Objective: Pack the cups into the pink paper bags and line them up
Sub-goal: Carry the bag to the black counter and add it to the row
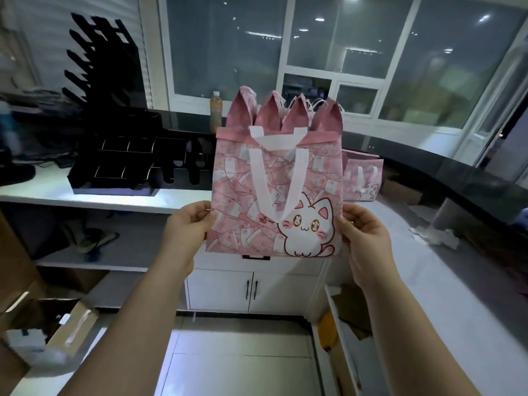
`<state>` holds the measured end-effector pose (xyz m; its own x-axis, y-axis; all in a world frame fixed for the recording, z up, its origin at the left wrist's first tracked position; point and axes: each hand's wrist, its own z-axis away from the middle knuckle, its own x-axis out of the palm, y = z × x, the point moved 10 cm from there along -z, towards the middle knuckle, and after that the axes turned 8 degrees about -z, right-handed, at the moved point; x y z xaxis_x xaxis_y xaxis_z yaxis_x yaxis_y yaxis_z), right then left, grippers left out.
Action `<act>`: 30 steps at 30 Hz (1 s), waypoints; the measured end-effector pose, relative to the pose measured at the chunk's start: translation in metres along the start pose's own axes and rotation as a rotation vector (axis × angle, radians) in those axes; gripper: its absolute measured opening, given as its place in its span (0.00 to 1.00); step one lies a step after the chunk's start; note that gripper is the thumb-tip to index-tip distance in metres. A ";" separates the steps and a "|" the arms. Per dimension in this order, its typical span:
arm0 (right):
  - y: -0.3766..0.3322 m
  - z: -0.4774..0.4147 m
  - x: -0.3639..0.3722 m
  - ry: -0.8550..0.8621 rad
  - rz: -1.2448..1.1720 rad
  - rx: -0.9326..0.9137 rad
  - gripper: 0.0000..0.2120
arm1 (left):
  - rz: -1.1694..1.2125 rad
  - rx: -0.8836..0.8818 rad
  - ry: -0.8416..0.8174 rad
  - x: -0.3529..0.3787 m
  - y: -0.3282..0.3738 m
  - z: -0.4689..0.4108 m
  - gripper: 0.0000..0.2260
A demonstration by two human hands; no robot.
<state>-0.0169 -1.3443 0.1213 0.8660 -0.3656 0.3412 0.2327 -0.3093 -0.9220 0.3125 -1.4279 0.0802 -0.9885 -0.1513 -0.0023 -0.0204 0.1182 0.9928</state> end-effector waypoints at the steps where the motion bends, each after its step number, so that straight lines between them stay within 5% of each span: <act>1: 0.008 -0.020 0.004 -0.008 -0.005 0.007 0.05 | -0.033 0.010 0.039 0.005 -0.005 -0.012 0.09; 5: 0.035 -0.111 0.016 -0.026 0.037 0.011 0.02 | -0.195 0.050 0.121 0.044 -0.018 -0.066 0.09; 14: 0.069 -0.297 0.011 -0.079 -0.015 0.043 0.08 | -0.070 -0.063 -0.002 0.140 -0.032 -0.221 0.08; 30: 0.187 -0.447 -0.004 0.164 0.023 0.100 0.07 | -0.041 -0.200 -0.116 0.231 -0.133 -0.402 0.05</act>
<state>-0.1748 -1.7935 0.0291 0.7897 -0.5126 0.3371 0.2634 -0.2129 -0.9409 0.1469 -1.8733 -0.0038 -0.9983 -0.0367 -0.0459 -0.0427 -0.0840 0.9956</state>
